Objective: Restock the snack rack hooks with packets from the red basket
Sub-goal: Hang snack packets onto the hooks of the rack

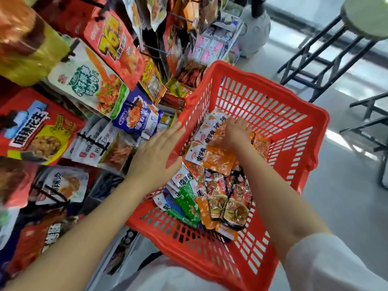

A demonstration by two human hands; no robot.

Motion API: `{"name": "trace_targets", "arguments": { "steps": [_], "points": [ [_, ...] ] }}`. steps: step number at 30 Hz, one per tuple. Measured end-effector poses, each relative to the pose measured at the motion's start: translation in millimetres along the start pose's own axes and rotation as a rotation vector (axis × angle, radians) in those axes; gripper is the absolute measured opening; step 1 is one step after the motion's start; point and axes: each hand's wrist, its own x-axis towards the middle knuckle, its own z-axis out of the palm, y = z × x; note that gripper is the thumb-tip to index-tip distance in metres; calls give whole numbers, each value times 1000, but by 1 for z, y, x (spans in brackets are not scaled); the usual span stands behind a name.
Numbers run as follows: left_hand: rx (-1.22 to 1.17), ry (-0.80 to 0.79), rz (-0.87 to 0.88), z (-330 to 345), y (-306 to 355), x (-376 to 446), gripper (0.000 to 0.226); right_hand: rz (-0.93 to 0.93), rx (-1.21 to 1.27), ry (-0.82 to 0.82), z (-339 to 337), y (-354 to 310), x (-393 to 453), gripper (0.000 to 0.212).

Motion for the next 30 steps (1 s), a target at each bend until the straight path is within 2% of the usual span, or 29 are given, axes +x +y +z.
{"name": "trace_targets", "arguments": {
  "steps": [4,7,9,12,14,17,18,20,23,27,30],
  "points": [
    [-15,9,-10,1,1,-1,71,2,-60,32,5,0,-5,123],
    [-30,10,-22,0,1,-3,71,-62,43,92,8,-5,-11,95],
    [-36,19,-23,-1,2,-5,71,-80,81,32,8,-9,-17,76],
    [-20,16,-22,-1,1,-15,72,-80,144,-16,4,-9,-23,66],
    [-5,1,-29,0,-1,-28,74,-58,266,55,-5,-9,-29,61],
    [-21,-12,-70,3,-5,-45,77,-8,436,248,-33,-4,-38,47],
    [-26,-22,-87,3,-6,-48,78,-10,474,243,-44,-2,-43,44],
    [-22,-39,-101,2,-4,-51,80,-37,488,86,-54,0,-56,47],
    [3,-52,-114,1,-1,-52,81,-106,317,-148,-34,-9,-76,69],
    [-5,-49,-122,1,0,-60,82,-122,110,-170,16,-20,-83,70],
    [-14,-37,-123,2,-1,-65,81,-111,52,-141,41,-22,-82,97]
  ]
}}
